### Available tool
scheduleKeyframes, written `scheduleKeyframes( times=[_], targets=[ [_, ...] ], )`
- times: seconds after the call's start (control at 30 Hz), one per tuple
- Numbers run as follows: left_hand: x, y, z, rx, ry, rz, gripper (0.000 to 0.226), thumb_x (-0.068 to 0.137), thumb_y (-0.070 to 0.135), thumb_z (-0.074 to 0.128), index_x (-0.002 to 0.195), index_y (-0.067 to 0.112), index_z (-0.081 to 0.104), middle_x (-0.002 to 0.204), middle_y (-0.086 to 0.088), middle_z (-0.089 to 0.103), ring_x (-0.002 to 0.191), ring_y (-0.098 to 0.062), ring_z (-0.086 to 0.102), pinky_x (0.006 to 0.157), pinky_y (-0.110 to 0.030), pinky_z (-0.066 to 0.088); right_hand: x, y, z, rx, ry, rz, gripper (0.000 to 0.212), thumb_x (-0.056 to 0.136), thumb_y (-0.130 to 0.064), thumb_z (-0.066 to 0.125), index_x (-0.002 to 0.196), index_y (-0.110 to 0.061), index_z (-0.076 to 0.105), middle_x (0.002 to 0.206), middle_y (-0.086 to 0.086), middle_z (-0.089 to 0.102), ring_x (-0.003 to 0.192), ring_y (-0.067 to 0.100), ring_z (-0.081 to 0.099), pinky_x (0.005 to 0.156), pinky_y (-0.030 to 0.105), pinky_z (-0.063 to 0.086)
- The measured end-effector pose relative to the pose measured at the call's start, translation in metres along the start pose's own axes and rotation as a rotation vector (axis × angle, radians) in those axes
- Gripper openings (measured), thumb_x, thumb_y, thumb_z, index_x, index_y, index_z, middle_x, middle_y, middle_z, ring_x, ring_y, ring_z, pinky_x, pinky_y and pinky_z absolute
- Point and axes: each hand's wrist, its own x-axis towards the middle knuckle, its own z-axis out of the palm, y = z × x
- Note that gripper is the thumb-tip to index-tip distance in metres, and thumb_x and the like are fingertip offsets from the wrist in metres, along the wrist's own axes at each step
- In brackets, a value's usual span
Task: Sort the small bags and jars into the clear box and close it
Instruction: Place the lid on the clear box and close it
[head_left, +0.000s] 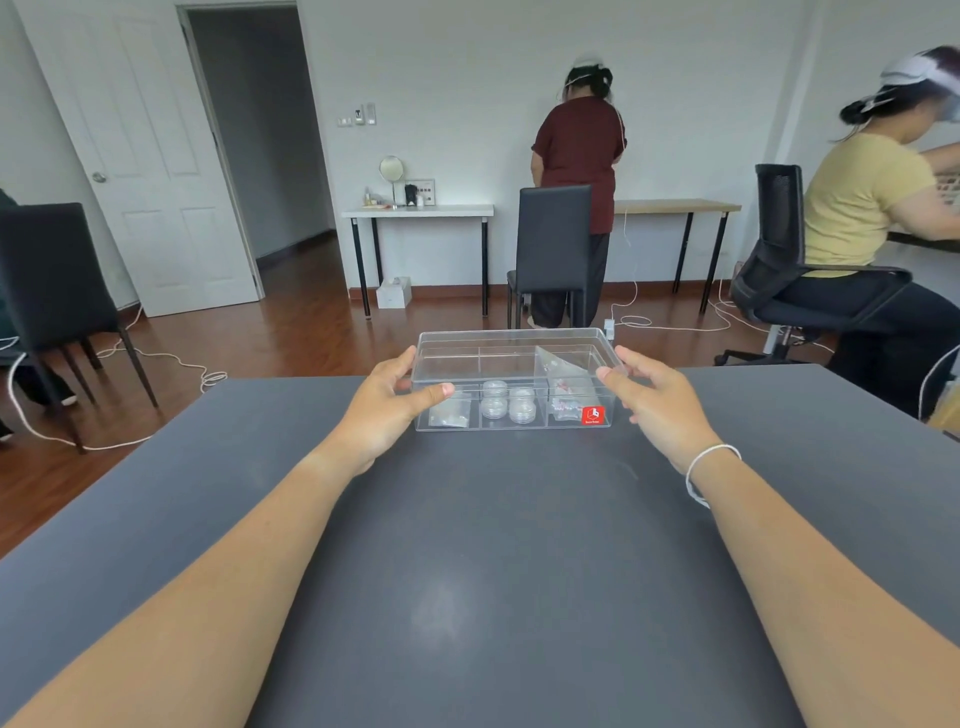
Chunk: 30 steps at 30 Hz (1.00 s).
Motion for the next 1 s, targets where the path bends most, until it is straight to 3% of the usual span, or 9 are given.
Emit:
scheduleKeyframes(
  times=[0.3, 0.47, 0.67, 1.0],
  targets=[
    [0.0003, -0.0006, 0.0003, -0.039, 0.011, -0.025, 0.072, 0.077, 0.032, 0.069, 0.139, 0.022, 0.035, 0.136, 0.002, 0.049, 0.120, -0.014, 0.049, 0.106, -0.041, 0.040, 0.0009, 0.0023, 0.0037, -0.009, 0.009, 0.017, 0.050, 0.087, -0.036, 0.055, 0.134, -0.023, 0.043, 0.143, 0.004, 0.043, 0.127, 0.028, 0.045, 0.100, 0.048, 0.045],
    [0.0003, -0.0009, 0.0008, -0.045, 0.025, -0.030, 0.072, 0.076, 0.033, 0.070, 0.139, 0.022, 0.036, 0.134, 0.000, 0.051, 0.116, -0.014, 0.052, 0.103, -0.036, 0.042, 0.0016, 0.0025, 0.0054, -0.012, 0.020, 0.024, 0.050, 0.087, -0.036, 0.055, 0.134, -0.024, 0.042, 0.144, 0.003, 0.043, 0.127, 0.027, 0.045, 0.100, 0.048, 0.045],
    [0.0004, -0.0026, -0.0008, -0.046, 0.053, -0.049, 0.073, 0.074, 0.038, 0.070, 0.138, 0.023, 0.037, 0.140, 0.002, 0.048, 0.126, -0.023, 0.047, 0.107, -0.046, 0.039, 0.0027, 0.0046, 0.0067, -0.008, 0.035, 0.003, 0.048, 0.088, -0.033, 0.054, 0.134, -0.027, 0.042, 0.144, 0.001, 0.042, 0.126, 0.025, 0.045, 0.091, 0.038, 0.050],
    [0.0008, -0.0031, 0.0006, -0.038, 0.055, -0.067, 0.073, 0.075, 0.039, 0.069, 0.139, 0.024, 0.038, 0.139, 0.000, 0.051, 0.126, -0.024, 0.047, 0.107, -0.045, 0.039, 0.0039, 0.0081, 0.0088, -0.025, 0.037, 0.001, 0.047, 0.088, -0.035, 0.054, 0.133, -0.027, 0.043, 0.142, 0.002, 0.043, 0.126, 0.026, 0.045, 0.096, 0.044, 0.049]
  ],
)
